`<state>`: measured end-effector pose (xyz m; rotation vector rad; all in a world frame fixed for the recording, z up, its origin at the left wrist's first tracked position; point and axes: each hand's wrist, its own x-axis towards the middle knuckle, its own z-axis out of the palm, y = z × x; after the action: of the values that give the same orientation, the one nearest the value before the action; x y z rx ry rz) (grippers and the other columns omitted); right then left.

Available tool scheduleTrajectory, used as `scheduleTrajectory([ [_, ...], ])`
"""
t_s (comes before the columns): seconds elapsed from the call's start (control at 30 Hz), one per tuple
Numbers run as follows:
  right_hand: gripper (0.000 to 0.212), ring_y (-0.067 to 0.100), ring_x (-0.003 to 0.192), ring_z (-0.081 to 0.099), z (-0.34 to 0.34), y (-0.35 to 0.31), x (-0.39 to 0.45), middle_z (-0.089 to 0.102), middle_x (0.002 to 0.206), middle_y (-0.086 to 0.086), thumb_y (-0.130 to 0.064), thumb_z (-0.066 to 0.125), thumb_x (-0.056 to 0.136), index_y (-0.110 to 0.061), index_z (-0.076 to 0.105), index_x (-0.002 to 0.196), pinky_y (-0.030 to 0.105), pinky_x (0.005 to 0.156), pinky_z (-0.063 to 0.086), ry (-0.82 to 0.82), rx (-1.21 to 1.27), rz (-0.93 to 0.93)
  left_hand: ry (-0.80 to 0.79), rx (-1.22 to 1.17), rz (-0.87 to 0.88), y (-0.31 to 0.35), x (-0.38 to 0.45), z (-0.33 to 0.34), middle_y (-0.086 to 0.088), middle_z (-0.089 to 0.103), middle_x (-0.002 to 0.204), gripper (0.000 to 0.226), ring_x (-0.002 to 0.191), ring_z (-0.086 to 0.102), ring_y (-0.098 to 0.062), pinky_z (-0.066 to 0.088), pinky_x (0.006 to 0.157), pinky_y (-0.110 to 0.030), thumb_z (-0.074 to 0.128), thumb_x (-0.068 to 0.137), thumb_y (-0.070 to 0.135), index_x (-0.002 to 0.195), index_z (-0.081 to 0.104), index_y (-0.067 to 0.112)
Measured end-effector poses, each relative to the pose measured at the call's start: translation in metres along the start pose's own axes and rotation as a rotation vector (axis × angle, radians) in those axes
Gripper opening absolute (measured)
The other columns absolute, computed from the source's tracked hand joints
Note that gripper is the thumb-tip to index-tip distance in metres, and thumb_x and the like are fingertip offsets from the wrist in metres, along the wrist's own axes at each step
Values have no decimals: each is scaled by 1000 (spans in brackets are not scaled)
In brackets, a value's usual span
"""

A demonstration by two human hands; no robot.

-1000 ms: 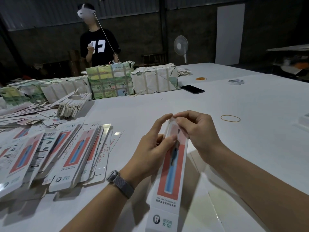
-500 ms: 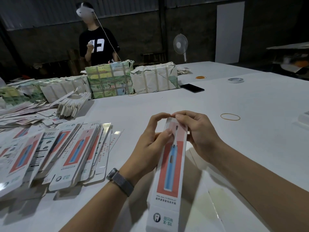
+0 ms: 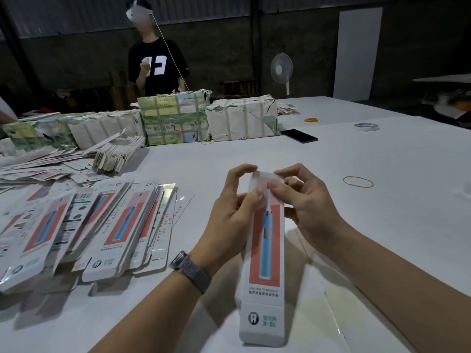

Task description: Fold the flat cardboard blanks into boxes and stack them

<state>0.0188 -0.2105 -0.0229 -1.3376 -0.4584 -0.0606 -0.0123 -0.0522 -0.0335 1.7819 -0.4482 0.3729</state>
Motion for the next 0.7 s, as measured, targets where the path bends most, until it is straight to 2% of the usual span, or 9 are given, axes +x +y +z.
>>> scheduleTrajectory([
  [0.17,35,25,70,71,3,3,-1,68,92,12,-35,71,74,-16,56,100,42,65,61,15,-9,8,12,16,-19,1,1,-1,7,74,89,29,78,75,-19,60,68,-28,47,93,46,121,41,50],
  [0.3,32,25,71,72,3,2,0,70,86,8,-33,71,78,-15,56,100,40,65,62,13,-14,18,33,26,-12,1,2,-4,4,75,90,25,77,75,-20,61,66,-29,48,94,45,118,44,50],
  [0.4,22,17,77,71,3,2,0,69,92,3,-29,67,91,-25,55,108,31,64,59,26,-163,-18,93,72,13,3,1,2,7,75,87,24,74,75,-14,58,61,-22,50,100,43,120,41,51],
  [0.5,42,1,94,65,4,-1,-3,61,111,-18,-47,69,88,-39,47,122,20,71,56,-39,-483,-89,230,72,45,6,0,3,1,74,78,26,65,74,-15,59,56,-25,54,101,36,120,42,48],
  [0.57,57,-9,99,59,8,-8,-8,55,112,-32,-61,64,80,-49,41,131,12,70,54,-135,-628,-108,269,49,45,9,0,1,-2,75,78,28,66,74,-16,61,57,-31,56,96,44,119,42,50],
  [0.63,69,-6,99,59,11,-14,-11,52,111,-33,-65,58,78,-50,34,141,11,71,53,-196,-744,-103,248,7,30,10,-1,-1,0,75,80,31,67,74,-12,59,55,-25,56,88,53,116,42,52],
  [0.7,73,4,97,62,10,-23,-12,57,117,-21,-64,56,79,-43,34,146,21,78,56,-235,-867,-81,195,-25,21,10,-1,-2,0,75,77,36,62,70,-10,52,49,-21,54,85,55,118,41,53],
])
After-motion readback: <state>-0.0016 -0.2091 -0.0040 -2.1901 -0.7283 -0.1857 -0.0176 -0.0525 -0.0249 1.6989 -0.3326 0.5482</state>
